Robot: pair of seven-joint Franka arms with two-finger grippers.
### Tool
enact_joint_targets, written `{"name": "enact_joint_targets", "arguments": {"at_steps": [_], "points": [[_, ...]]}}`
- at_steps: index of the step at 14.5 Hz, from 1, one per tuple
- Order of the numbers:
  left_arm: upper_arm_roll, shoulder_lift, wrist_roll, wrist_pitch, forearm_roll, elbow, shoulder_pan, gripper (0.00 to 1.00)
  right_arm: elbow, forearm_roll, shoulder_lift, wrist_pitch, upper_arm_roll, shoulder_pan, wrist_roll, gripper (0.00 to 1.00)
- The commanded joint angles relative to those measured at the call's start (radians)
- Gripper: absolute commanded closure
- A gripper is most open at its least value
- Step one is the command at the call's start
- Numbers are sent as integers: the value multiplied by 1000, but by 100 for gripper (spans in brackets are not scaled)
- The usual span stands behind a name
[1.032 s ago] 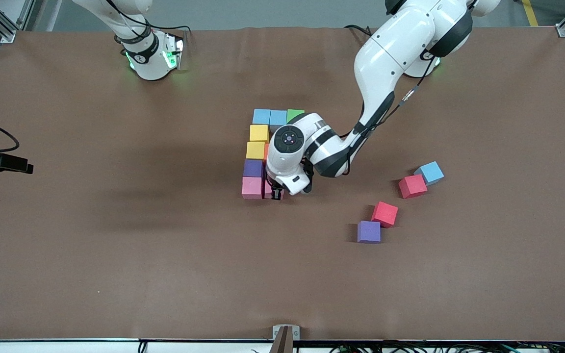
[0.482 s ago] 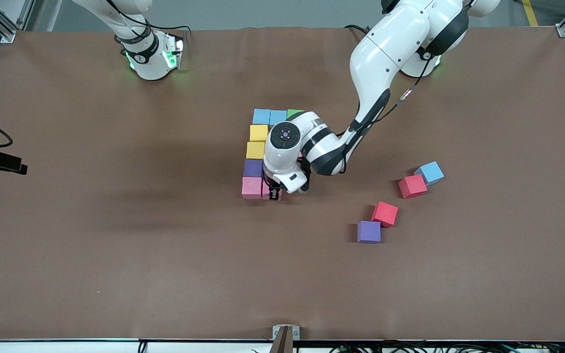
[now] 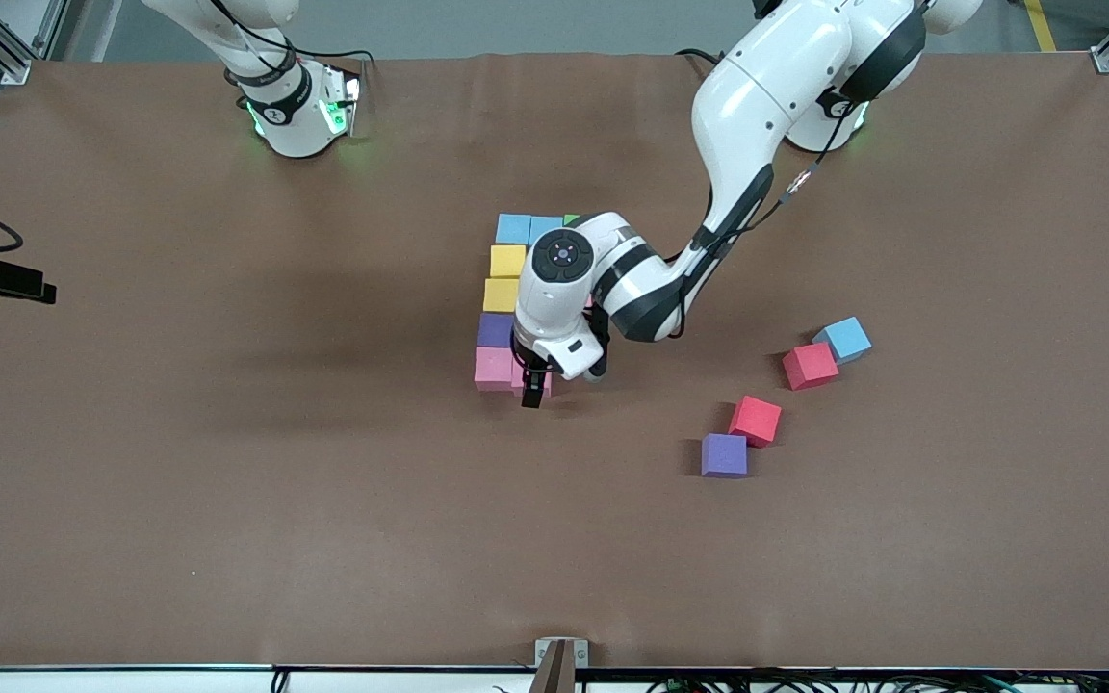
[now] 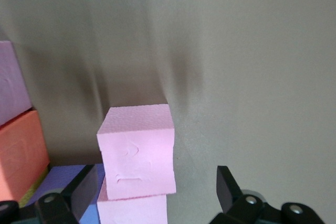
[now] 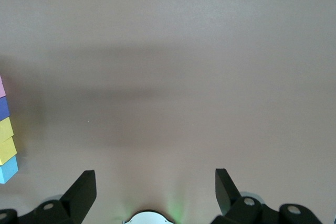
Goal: Arrange 11 blocks into digit 3
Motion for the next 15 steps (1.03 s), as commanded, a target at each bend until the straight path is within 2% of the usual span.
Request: {"name": "enact_joint_targets", "arguments": {"at_steps": [1, 2, 3, 6, 8, 11, 14, 15], "points": [[3, -106, 9, -62, -16, -73, 5, 0, -33, 5, -43, -33, -83, 84, -9, 0], [3, -150, 13, -78, -16, -107, 22, 0, -34, 5, -46, -39, -146, 145, -6, 0], [3, -205, 25, -101, -17, -156, 34, 0, -34, 5, -50, -51, -179, 179, 0, 0], [1, -292, 158, -173, -17, -237, 126, 0, -25, 9, -50, -63, -179, 181, 0, 0], [1, -290, 174, -173, -16, -242, 200, 0, -25, 20, -53, -57, -179, 181, 0, 0], [4, -280, 182, -170, 0, -241, 310, 0, -48, 83, -89, -63, -187, 161, -3, 0], [20, -217, 237, -153, 55, -242, 344, 0, -158, 92, -176, 1, -190, 167, -6, 0], [20, -200, 239, -129, 68, -244, 384, 0, -202, 92, -210, 24, -190, 167, -7, 0]]}}
